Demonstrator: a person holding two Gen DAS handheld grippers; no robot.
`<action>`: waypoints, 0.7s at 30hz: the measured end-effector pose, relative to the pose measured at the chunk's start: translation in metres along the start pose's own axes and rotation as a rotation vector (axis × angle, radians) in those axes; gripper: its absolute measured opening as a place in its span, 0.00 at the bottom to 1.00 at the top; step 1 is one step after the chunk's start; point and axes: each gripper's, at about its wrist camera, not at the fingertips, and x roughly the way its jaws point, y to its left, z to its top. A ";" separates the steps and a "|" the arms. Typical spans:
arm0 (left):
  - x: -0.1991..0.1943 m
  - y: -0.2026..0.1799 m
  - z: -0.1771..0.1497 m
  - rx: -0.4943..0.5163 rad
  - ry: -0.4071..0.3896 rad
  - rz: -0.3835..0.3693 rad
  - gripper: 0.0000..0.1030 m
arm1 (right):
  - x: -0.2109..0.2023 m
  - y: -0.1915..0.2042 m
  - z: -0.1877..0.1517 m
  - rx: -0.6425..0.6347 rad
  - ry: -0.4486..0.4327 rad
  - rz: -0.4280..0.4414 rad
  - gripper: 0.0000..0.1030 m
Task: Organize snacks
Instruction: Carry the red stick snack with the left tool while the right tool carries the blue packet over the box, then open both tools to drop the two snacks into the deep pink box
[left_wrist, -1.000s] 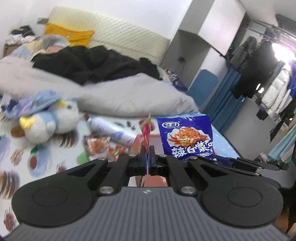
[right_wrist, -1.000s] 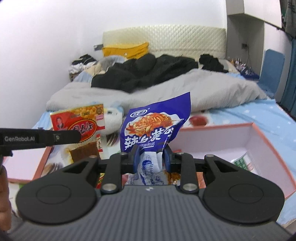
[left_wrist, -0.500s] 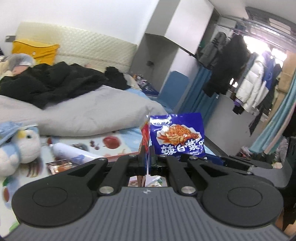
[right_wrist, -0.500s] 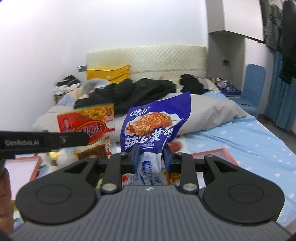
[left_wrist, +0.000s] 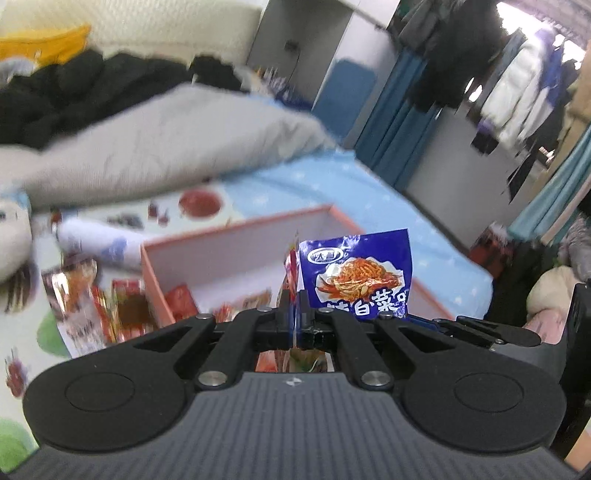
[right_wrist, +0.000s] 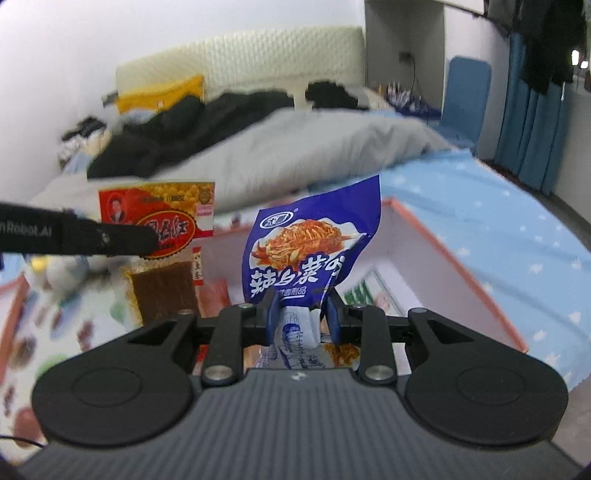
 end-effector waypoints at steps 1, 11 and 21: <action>0.007 0.005 -0.006 -0.006 0.018 0.006 0.01 | 0.008 -0.001 -0.006 0.004 0.018 -0.003 0.29; 0.054 0.025 -0.028 -0.030 0.124 0.046 0.02 | 0.040 -0.009 -0.030 0.034 0.082 0.001 0.29; 0.050 0.027 -0.025 -0.035 0.128 0.105 0.47 | 0.043 -0.018 -0.031 0.049 0.087 0.002 0.29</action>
